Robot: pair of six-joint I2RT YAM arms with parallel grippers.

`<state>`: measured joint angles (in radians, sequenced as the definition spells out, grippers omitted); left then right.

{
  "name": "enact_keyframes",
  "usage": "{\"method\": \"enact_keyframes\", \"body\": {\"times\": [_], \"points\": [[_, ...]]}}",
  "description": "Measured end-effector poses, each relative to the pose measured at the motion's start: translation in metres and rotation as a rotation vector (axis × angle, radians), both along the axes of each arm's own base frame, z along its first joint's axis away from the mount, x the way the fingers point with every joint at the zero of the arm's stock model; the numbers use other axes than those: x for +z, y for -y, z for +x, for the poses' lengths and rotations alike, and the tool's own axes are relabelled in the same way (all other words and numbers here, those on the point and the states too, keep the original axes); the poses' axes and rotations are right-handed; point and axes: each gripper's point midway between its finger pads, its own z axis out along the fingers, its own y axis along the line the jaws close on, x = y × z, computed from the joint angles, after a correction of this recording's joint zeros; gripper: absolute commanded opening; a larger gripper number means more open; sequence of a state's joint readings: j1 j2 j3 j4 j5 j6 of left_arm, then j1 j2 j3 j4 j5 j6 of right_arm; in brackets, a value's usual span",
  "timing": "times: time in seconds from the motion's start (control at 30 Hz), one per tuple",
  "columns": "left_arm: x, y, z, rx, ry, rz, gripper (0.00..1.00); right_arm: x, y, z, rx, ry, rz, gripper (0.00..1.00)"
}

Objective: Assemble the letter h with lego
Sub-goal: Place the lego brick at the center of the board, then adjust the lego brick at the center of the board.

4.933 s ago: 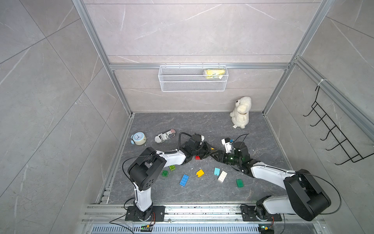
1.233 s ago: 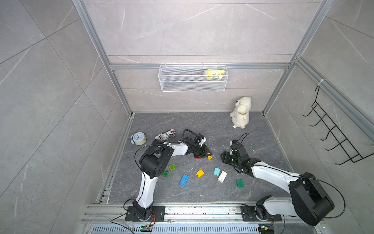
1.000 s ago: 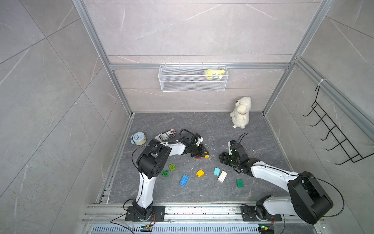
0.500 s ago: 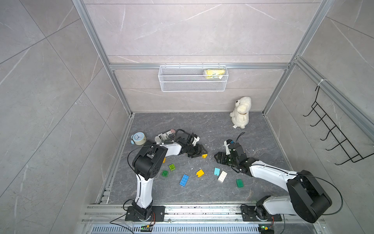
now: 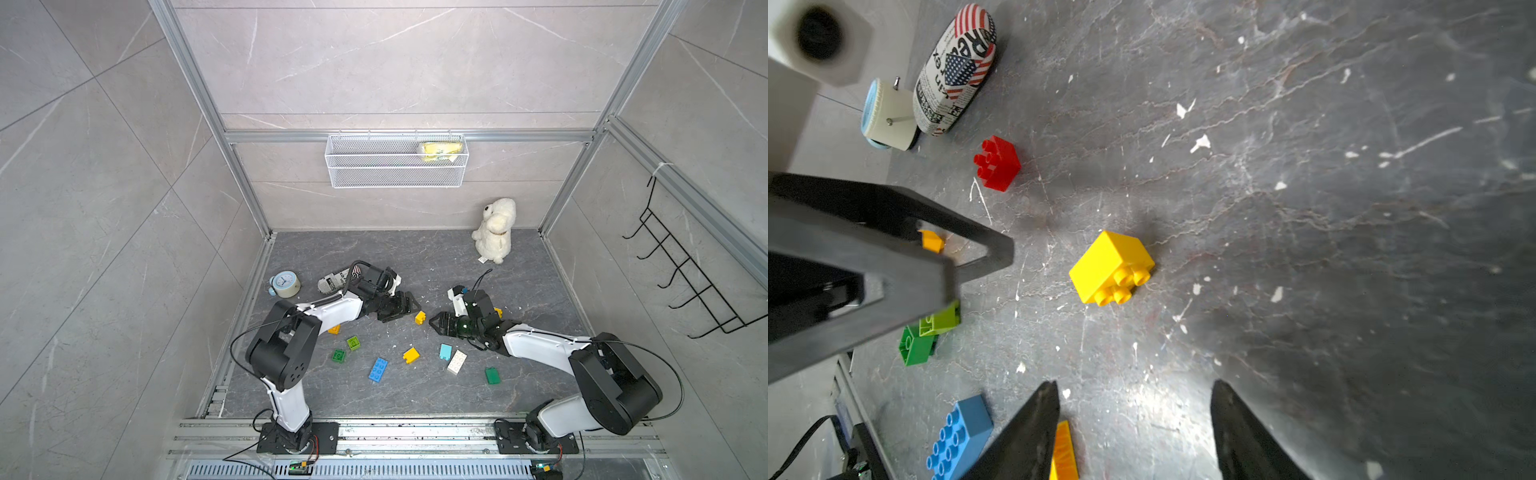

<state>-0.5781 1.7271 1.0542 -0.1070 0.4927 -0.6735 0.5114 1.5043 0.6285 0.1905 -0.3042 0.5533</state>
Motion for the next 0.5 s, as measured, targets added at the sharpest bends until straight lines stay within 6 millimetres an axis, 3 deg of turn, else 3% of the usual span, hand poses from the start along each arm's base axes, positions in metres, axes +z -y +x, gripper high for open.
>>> {"method": "enact_keyframes", "body": {"times": [0.13, 0.37, 0.5], "points": [[0.01, -0.02, -0.009, 0.036, 0.074, 0.034, 0.81, -0.002, -0.009, -0.001, 0.065, 0.046, -0.013, 0.6], [-0.023, -0.054, -0.031, 0.078, 0.105, 0.137, 0.84, -0.002, -0.034, -0.003, 0.216, 0.191, -0.111, 0.64], [-0.021, -0.065, -0.034, 0.094, 0.153, 0.161, 0.85, -0.007, -0.036, 0.003, 0.245, 0.255, -0.174, 0.65]]}}
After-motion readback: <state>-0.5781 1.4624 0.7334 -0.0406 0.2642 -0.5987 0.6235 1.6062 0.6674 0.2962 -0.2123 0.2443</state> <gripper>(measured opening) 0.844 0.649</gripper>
